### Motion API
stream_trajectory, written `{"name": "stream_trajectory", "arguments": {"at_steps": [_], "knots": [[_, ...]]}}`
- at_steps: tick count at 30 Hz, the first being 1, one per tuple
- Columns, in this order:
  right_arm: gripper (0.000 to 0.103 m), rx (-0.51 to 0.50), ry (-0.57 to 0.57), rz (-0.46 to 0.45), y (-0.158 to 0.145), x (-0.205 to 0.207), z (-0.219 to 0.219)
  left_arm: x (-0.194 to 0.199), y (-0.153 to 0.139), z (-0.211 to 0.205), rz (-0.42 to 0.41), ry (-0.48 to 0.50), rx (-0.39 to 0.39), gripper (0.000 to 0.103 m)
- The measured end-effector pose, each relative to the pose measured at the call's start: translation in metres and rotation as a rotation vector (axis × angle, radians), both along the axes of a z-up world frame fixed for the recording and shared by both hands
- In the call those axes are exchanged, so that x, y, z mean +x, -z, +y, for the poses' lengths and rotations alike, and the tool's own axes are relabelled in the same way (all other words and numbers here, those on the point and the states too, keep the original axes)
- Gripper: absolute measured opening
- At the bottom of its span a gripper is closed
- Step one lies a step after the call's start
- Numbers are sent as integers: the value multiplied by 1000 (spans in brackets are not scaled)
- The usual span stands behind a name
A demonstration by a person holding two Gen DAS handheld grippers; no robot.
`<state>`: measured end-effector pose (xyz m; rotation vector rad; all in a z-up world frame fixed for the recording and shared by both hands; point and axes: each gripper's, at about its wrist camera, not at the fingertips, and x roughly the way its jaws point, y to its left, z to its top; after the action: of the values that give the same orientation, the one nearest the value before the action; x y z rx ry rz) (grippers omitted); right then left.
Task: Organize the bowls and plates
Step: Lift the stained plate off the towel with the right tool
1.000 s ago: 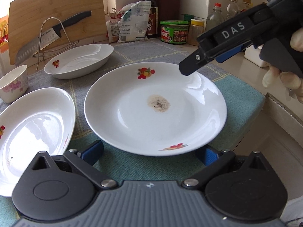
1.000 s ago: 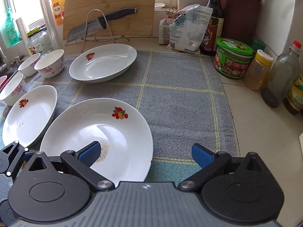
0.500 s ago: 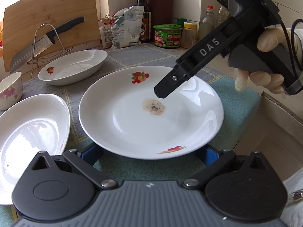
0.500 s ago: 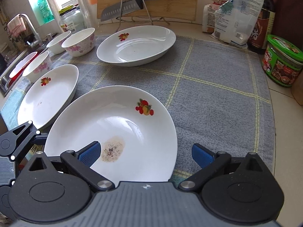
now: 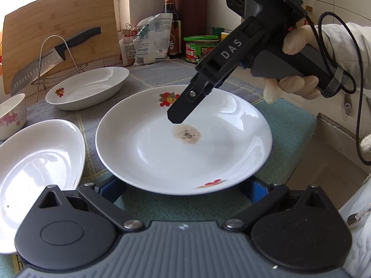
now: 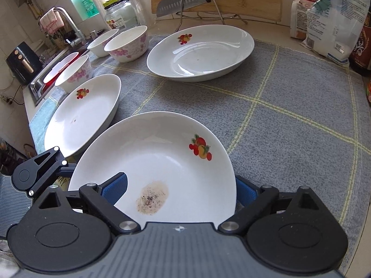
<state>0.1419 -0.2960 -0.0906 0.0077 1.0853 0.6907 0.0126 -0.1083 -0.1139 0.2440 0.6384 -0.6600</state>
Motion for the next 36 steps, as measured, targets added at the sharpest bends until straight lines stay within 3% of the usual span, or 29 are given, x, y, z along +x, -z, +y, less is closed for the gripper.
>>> {"name": "stream_trajectory", "arguments": {"at_steps": [17,36], "knots": [[91,41,-61,24,-1,10,-3,1,0,0,-6,14,4,103],[90,66,-57,62,-5,11,-6,5,-4,-4,17,28,50,102]]}}
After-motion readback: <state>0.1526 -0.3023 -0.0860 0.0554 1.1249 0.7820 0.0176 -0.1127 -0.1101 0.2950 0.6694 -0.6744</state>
